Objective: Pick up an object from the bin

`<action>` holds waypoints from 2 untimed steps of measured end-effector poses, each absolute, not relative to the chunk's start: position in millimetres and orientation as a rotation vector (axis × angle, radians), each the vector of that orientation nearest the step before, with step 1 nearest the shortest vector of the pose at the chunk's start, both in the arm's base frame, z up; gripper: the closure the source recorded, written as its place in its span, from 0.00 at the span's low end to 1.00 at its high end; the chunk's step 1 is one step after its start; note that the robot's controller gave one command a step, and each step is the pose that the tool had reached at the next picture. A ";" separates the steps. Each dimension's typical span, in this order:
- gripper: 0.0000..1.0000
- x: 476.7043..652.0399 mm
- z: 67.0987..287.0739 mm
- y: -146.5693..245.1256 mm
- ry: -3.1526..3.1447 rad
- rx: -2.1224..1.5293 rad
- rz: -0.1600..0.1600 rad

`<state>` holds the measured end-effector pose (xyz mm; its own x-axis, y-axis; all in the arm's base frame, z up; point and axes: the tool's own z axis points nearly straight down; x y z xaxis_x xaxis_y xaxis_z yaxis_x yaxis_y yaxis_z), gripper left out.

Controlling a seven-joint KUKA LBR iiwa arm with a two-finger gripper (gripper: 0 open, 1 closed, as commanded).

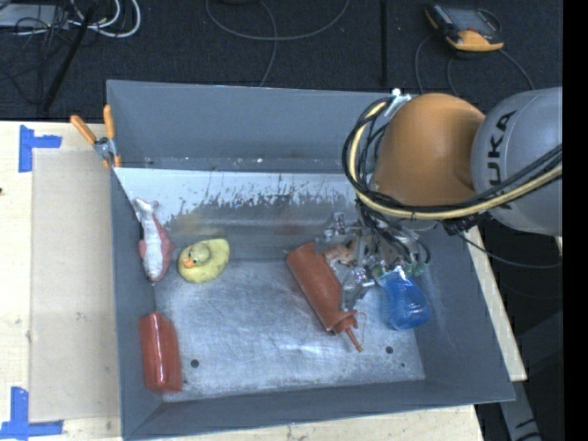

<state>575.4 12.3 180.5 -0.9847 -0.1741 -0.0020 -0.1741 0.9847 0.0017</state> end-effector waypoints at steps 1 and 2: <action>0.00 570.1 159.6 -25.5 3.139 -0.132 0.001; 0.00 562.4 141.3 -22.9 3.137 0.185 0.001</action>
Offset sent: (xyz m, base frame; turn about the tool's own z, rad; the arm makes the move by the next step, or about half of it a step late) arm -0.0168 -0.0337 -0.0464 0.2627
